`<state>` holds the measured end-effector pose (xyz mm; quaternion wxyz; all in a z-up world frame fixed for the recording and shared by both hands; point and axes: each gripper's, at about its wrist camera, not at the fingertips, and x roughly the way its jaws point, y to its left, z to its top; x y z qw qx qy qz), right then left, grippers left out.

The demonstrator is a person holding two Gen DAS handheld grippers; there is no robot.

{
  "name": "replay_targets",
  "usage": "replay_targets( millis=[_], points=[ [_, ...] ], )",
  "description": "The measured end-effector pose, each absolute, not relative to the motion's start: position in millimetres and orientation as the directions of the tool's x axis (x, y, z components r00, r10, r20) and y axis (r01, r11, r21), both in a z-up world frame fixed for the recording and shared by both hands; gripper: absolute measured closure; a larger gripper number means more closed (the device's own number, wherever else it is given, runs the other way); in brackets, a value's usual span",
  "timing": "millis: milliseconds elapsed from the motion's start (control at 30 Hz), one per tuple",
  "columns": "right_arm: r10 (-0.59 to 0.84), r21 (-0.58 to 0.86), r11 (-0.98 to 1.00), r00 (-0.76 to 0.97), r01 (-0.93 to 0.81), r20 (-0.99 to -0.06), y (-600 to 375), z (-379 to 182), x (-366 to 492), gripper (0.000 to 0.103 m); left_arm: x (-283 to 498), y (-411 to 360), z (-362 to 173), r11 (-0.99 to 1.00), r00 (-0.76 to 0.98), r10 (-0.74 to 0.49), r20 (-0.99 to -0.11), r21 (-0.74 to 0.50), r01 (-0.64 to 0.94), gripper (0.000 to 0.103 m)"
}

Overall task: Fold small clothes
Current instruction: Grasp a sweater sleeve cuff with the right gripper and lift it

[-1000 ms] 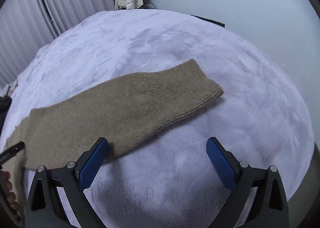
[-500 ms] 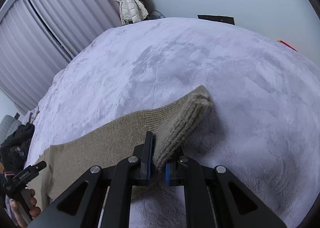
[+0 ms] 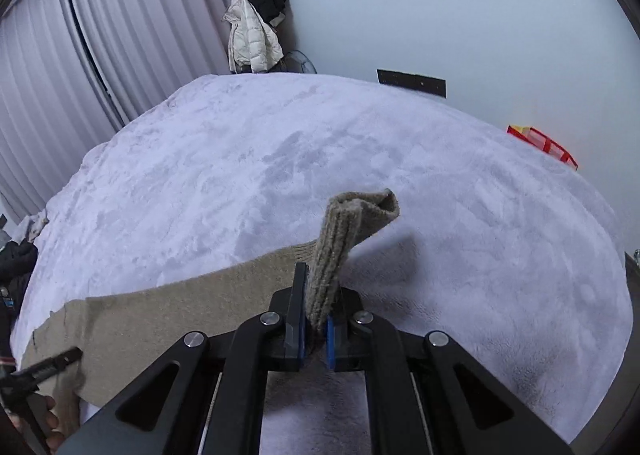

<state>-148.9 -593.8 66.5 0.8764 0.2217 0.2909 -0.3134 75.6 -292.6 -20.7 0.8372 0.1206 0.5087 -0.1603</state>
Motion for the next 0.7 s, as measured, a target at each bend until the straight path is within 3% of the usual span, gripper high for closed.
replay_targets(
  millis=[167, 367, 533, 700],
  points=[
    [-0.443, 0.093, 0.794, 0.676, 0.601, -0.588, -527, 117, -110, 0.096, 76, -244, 20, 0.923, 0.427, -0.28, -0.86, -0.119, 0.366, 0.0],
    [-0.372, 0.027, 0.89, 0.761, 0.455, -0.532, -409, 159, -56, 0.096, 80, -124, 35, 0.956, 0.492, -0.266, -0.829, -0.161, 0.245, 0.0],
    [-0.261, -0.024, 0.955, 0.801, 0.295, -0.538, -285, 153, -4, 0.096, 72, -9, 28, 0.978, 0.534, -0.207, -0.82, -0.182, 0.1, 0.0],
    [-0.182, -0.094, 0.983, 0.782, 0.157, -0.596, -173, 108, 39, 0.096, 74, 83, 6, 0.962, 0.517, -0.205, -0.831, -0.268, -0.05, 0.0]
  ],
)
